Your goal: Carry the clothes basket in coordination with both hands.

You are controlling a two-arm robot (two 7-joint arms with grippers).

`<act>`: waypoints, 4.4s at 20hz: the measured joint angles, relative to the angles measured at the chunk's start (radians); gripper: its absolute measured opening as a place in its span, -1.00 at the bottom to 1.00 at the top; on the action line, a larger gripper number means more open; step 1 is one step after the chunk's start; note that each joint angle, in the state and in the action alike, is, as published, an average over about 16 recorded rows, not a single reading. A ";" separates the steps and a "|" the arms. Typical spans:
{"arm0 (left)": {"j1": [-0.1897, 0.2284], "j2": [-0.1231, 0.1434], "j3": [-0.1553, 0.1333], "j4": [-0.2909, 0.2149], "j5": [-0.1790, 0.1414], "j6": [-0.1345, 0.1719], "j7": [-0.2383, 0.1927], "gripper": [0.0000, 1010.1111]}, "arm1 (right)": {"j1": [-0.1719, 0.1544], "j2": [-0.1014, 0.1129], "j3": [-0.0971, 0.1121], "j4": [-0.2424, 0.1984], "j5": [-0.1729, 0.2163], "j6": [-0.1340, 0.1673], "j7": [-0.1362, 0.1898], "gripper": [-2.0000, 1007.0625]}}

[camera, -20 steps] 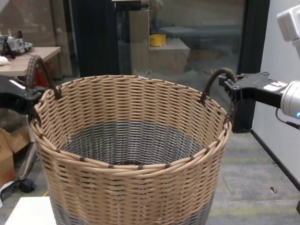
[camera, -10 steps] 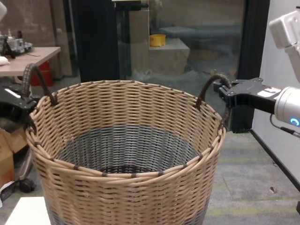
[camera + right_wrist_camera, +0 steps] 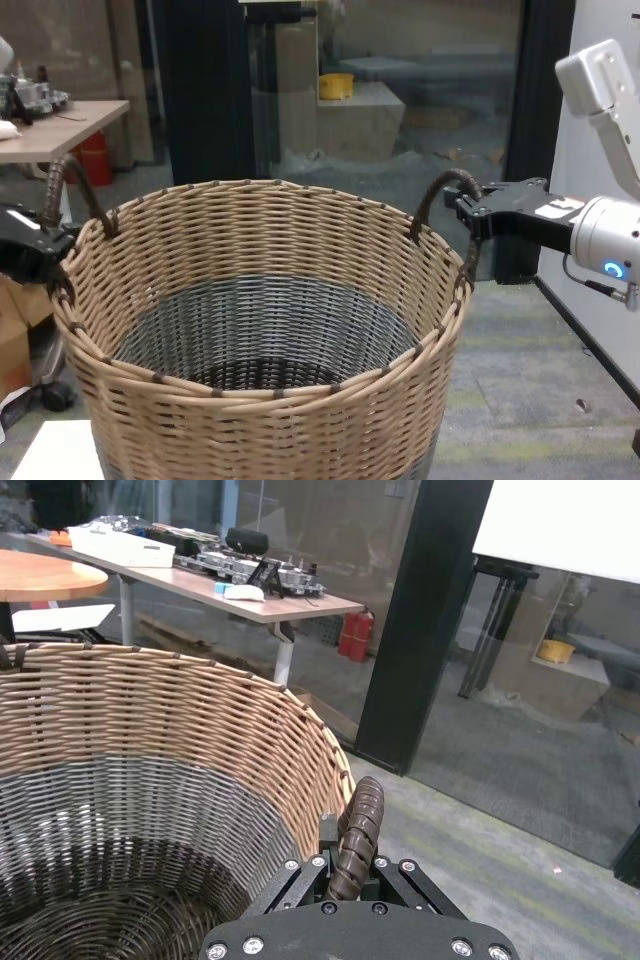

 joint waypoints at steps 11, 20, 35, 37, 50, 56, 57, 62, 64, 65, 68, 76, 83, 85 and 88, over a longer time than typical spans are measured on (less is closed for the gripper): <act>-0.001 -0.008 -0.004 0.032 0.002 -0.016 0.000 -0.64 | 0.037 -0.026 0.003 0.087 -0.009 -0.026 0.009 -0.79; -0.001 -0.007 -0.003 0.031 0.002 -0.015 0.000 -0.64 | 0.038 -0.028 0.003 0.091 -0.010 -0.026 0.008 -0.79; -0.002 -0.006 -0.001 0.028 0.004 -0.013 0.001 -0.43 | 0.035 -0.026 0.002 0.084 -0.011 -0.025 0.006 -0.43; -0.002 -0.006 -0.001 0.027 0.004 -0.012 0.001 -0.33 | 0.035 -0.026 0.001 0.084 -0.012 -0.025 0.006 -0.30; -0.002 -0.005 0.000 0.026 0.004 -0.012 0.001 0.63 | 0.034 -0.025 0.001 0.082 -0.012 -0.025 0.005 0.66; -0.002 -0.005 0.000 0.025 0.003 -0.012 0.000 0.89 | 0.033 -0.024 0.001 0.082 -0.012 -0.025 0.005 0.91; -0.002 -0.005 -0.001 0.024 0.003 -0.011 -0.001 0.92 | 0.033 -0.024 0.001 0.081 -0.012 -0.025 0.005 0.93; 0.008 -0.001 0.000 0.005 0.007 -0.004 -0.001 0.98 | 0.025 -0.020 0.001 0.063 -0.012 -0.020 0.007 0.99; 0.016 0.001 0.001 -0.010 0.012 0.003 0.001 0.98 | 0.018 -0.017 0.002 0.046 -0.011 -0.015 0.008 0.99; 0.020 0.002 0.001 -0.019 0.014 0.007 0.001 0.98 | 0.013 -0.014 0.003 0.036 -0.011 -0.012 0.009 0.99; 0.037 0.004 -0.001 -0.053 0.024 0.026 0.002 0.98 | -0.005 -0.005 0.005 -0.004 -0.008 0.001 0.012 0.99; 0.093 0.006 -0.012 -0.165 0.069 0.105 0.022 0.98 | -0.060 0.028 0.012 -0.130 0.008 0.038 0.023 0.99; 0.126 0.000 -0.033 -0.240 0.114 0.158 0.044 0.98 | -0.083 0.049 0.018 -0.199 0.032 0.049 0.028 0.99; 0.127 -0.001 -0.039 -0.254 0.126 0.161 0.050 0.98 | -0.086 0.053 0.021 -0.215 0.039 0.047 0.027 0.99; 0.122 -0.002 -0.047 -0.270 0.142 0.153 0.054 0.98 | -0.089 0.057 0.027 -0.237 0.050 0.040 0.023 0.99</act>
